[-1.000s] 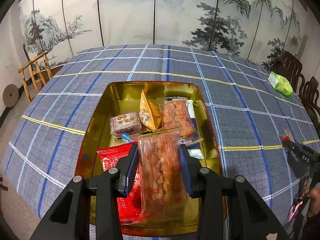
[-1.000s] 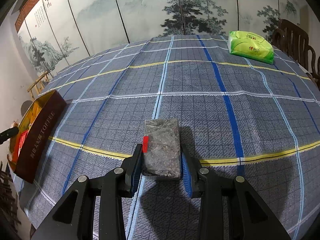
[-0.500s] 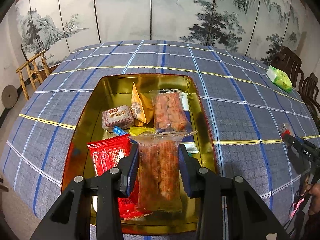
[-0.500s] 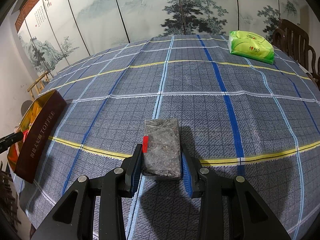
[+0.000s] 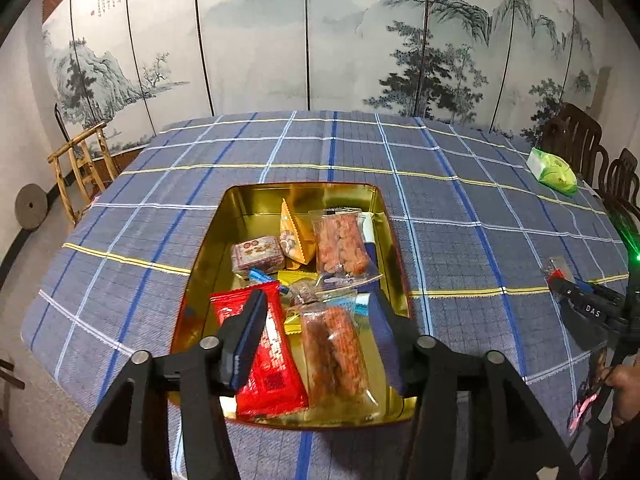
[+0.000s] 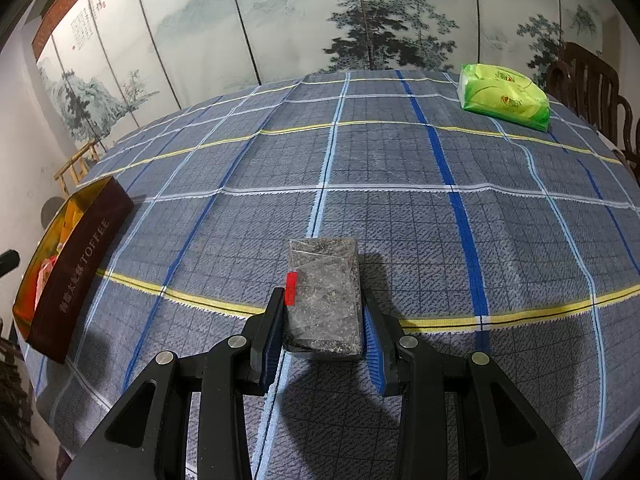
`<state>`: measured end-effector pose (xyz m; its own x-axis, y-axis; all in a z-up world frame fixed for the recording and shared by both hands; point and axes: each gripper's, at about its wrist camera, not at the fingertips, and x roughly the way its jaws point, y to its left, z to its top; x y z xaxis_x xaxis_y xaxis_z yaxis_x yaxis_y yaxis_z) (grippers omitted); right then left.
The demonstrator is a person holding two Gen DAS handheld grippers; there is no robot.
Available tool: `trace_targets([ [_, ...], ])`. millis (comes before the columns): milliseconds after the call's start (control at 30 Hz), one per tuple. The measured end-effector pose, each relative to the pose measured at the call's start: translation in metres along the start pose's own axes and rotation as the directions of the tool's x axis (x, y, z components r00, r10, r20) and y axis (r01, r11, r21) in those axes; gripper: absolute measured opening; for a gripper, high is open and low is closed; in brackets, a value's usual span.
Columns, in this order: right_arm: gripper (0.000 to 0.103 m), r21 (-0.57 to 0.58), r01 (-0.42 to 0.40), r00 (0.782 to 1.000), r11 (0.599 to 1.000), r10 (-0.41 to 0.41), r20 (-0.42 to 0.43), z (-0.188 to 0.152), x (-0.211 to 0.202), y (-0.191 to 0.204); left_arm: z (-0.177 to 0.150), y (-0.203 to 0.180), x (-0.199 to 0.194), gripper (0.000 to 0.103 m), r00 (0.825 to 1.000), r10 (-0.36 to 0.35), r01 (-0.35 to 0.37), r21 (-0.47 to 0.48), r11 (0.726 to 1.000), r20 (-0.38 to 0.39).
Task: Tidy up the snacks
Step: 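Carry the orange-stick bag into the gold tin and open the left gripper, then withdraw the left gripper from the gold tin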
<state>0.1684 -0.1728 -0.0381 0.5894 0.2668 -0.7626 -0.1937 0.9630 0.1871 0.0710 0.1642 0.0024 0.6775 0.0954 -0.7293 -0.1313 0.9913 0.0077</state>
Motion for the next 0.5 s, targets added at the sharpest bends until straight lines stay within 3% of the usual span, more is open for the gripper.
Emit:
trace_targets([
  [267, 0.036, 0.026, -0.045, 0.999, 0.999, 0.045, -0.011, -0.003, -0.007, 0.009, -0.012, 0.008, -0.012, 0.061, 1.000, 0.018, -0.018, -0.025, 1.000, 0.001],
  [500, 0.033, -0.030, -0.116, 0.993, 0.993, 0.117, 0.007, 0.007, -0.027, 0.050, -0.027, 0.025, -0.023, 0.076, 0.999, 0.044, -0.042, -0.071, 0.997, 0.022],
])
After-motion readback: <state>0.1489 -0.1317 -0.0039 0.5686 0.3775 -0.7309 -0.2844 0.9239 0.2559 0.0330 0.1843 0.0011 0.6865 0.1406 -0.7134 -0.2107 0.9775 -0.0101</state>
